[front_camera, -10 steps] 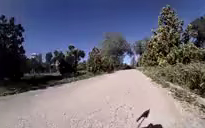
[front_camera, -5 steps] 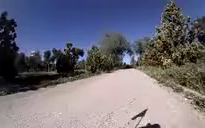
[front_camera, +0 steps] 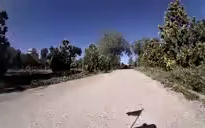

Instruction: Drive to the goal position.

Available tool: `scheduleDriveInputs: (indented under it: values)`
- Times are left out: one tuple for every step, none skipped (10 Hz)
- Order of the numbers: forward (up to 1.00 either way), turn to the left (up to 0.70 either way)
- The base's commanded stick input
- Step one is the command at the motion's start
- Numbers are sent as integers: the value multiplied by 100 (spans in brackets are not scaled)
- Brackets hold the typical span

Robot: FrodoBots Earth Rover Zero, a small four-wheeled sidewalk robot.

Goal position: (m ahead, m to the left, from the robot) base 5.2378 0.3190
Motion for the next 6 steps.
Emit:
scheduleDriveInputs:
  values:
    - [100, 4]
    - [100, 4]
    - [100, -4]
    - [100, -25]
    - [100, -18]
    - [100, 4]
